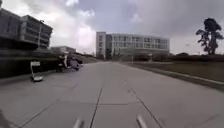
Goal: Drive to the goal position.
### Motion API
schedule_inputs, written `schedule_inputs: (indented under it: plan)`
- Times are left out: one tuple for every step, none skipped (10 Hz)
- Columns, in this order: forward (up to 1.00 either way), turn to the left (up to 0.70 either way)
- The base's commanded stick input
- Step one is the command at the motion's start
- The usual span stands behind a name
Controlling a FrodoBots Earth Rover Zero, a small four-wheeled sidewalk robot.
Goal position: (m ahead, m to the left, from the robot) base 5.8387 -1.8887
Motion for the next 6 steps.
schedule_inputs:
  plan:
    - [0.70, 0.00]
    - [0.70, 0.00]
    - [0.70, 0.00]
    - [0.70, 0.00]
    - [0.70, 0.00]
    - [0.70, 0.00]
